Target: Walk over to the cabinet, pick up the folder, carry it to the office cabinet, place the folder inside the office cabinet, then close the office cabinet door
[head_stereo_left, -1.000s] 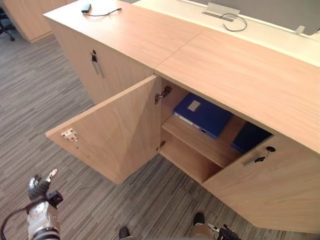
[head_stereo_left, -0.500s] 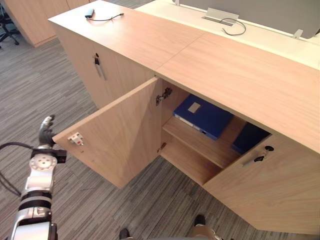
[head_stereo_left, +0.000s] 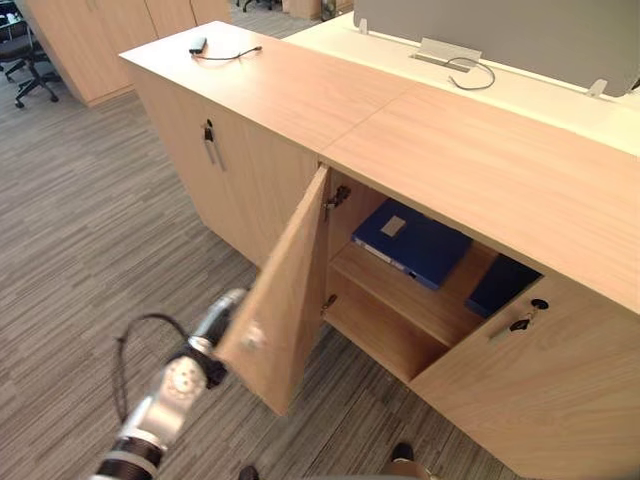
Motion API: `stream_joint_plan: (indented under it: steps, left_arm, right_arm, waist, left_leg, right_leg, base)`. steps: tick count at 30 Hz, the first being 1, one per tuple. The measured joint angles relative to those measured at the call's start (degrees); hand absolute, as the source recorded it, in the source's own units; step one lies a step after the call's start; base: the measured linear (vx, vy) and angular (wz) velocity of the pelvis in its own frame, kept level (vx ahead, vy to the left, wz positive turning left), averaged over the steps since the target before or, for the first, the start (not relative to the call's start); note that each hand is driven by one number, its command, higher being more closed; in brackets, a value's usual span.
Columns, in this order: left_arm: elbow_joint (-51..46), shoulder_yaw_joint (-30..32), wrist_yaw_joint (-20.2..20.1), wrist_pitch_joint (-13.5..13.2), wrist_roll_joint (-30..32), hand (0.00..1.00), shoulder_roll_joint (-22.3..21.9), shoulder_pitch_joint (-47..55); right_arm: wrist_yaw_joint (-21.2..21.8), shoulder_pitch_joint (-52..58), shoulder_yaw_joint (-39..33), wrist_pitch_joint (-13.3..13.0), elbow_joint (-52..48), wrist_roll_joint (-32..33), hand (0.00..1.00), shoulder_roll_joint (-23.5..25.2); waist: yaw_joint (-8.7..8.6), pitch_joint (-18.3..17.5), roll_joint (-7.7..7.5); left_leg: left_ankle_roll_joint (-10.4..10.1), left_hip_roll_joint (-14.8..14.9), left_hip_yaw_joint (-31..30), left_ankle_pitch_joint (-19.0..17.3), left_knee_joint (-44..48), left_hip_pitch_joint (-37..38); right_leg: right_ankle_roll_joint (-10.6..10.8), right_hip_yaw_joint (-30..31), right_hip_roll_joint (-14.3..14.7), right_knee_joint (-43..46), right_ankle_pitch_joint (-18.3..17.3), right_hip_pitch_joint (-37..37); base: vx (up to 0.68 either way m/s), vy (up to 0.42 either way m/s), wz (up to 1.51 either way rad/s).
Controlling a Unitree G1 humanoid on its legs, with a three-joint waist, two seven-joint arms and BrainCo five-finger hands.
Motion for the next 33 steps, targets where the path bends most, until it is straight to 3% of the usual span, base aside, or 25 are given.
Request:
stream_joint_plan:
  steps: [3, 7, 14, 19, 24, 26, 27, 28, 29, 30, 31, 33]
  left_arm:
    - [-0.2, -6.6, -3.5, -0.3, -6.6, 0.0, -5.9, 1.7]
    - [-0.9, -11.2, -7.2, -0.5, -9.5, 0.0, -6.2, 2.0]
    - [-1.4, -13.2, -10.4, -0.4, -17.9, 0.0, -6.2, 4.9]
    - [-1.4, -13.2, -11.1, -0.4, -20.4, 0.0, -7.6, 6.3]
    - [0.2, -5.1, -9.3, -0.2, -22.8, 0.0, -13.4, 6.2]
    - [2.8, -0.2, -7.3, 0.1, -22.8, 0.0, -16.7, 6.4]
    - [4.5, 2.5, -5.5, 0.4, -22.4, 0.0, -18.0, 6.7]
    - [5.0, 4.7, -3.9, 1.0, -21.0, 0.0, -18.5, 7.5]
    - [5.0, 5.9, -2.9, 1.0, -19.3, 0.0, -18.9, 8.0]
    - [4.9, 9.1, -1.0, 1.0, -15.6, 0.0, -19.9, 9.3]
    - [4.9, 11.9, 0.9, 1.2, -12.5, 0.0, -20.9, 10.7]
    - [4.7, 14.5, 3.1, 1.3, -10.3, 0.0, -21.6, 12.4]
  right_arm:
    - [0.0, -0.3, 0.0, 0.0, 0.5, -0.3, 0.0, 0.0]
    - [0.0, -0.6, 0.2, -0.1, 0.8, -2.0, 0.0, 0.0]
    - [-0.1, -1.0, 2.7, -0.2, 1.0, -2.0, 0.0, -1.5]
    - [0.0, -1.7, 3.7, -0.3, 1.0, -2.1, 0.0, -3.1]
    - [0.4, -1.5, 4.0, -0.3, 1.9, -4.2, 0.0, -4.6]
    - [0.2, -1.2, 3.7, 0.0, 2.8, -4.2, 0.0, -4.7]
    - [0.0, -1.0, 3.7, 0.1, 3.5, -3.9, 0.0, -4.6]
    - [-0.4, -0.6, 3.8, 0.1, 3.4, -3.4, 0.0, -4.6]
    - [-0.7, -0.3, 3.8, 0.1, 3.4, -2.9, 0.0, -4.7]
    - [-1.3, 0.0, 4.6, 0.1, 3.3, -2.1, 0.0, -5.0]
    - [-1.8, -0.2, 5.3, 0.0, 2.9, -2.0, 0.0, -5.2]
    - [-2.5, -0.2, 5.7, 0.0, 0.5, -2.0, 0.0, -5.1]
  waist:
    - [-0.41, -0.5, -0.02]
    - [-1.15, -0.6, 0.2]
    - [-1.73, -0.8, 0.91]
    - [-2.54, -0.8, 2.99]
    - [-3.99, -0.8, 3.21]
    - [-3.87, -0.9, 3.37]
    - [-3.51, -0.8, 3.13]
    - [-3.43, -0.5, 3.17]
    - [-3.2, -0.4, 3.13]
    - [-2.31, 0.6, 3.02]
    - [-1.31, 1.1, 3.15]
    - [0.59, 1.2, 3.21]
  left_leg:
    - [-0.2, 0.6, 0.4, -0.2, 0.0, -0.2]
    - [-0.2, 1.0, 1.0, -0.3, 0.0, -0.2]
    - [-0.3, 1.0, 2.6, -0.8, 0.4, -0.4]
    - [-0.2, 1.0, 4.6, -2.2, 2.4, -1.1]
    - [0.5, 2.4, 3.1, -5.6, 10.3, -5.3]
    - [5.5, 4.1, 2.9, -7.6, 14.9, -7.0]
    - [11.7, 5.1, 2.6, -7.0, 19.5, -8.5]
    - [15.6, 6.0, 0.7, -4.7, 24.6, -11.0]
    - [16.2, 6.3, -1.4, -2.8, 27.0, -11.8]
    - [14.1, 7.0, -6.7, 1.8, 32.6, -13.5]
    - [11.6, 6.3, -11.3, 3.2, 40.7, -16.3]
    - [9.3, 3.2, -12.9, -4.4, 51.5, -18.9]
  right_leg:
    - [0.0, 0.2, 0.6, 0.0, 0.0, -0.6]
    - [0.0, 0.5, 1.0, 0.0, 0.0, -1.1]
    - [0.0, 1.8, 1.1, 0.6, 0.0, -2.8]
    - [-0.6, 4.0, 1.0, 3.5, -0.7, -5.9]
    - [-1.3, 3.9, -0.8, 15.1, -7.5, -11.1]
    - [-2.3, 3.1, -0.1, 17.5, -10.3, -11.8]
    - [-3.4, 2.8, 0.6, 17.8, -11.4, -11.0]
    - [-4.3, 2.0, 1.4, 17.0, -11.9, -9.3]
    - [-4.7, 2.0, 2.0, 16.6, -12.1, -8.4]
    - [-5.8, 2.3, 3.7, 15.5, -12.6, -6.1]
    - [-6.9, 3.6, 5.0, 14.5, -12.8, -3.9]
    - [-8.3, 5.8, 6.5, 13.5, -12.5, -2.4]
  base:
    - [0.07, 0.012, -0.09]
    - [0.04, 0.002, -0.07]
    - [-0.01, 0.011, -0.09]
    - [0.01, 0.013, -0.24]
    - [0.0, -0.034, 0.08]
    - [-0.03, -0.165, 0.07]
    - [-0.01, -0.259, 0.04]
    - [0.02, -0.257, 0.03]
    - [0.05, -0.314, -0.07]
    - [0.08, -0.32, -0.35]
    - [0.09, -0.295, -0.52]
    - [0.1, -0.143, -0.72]
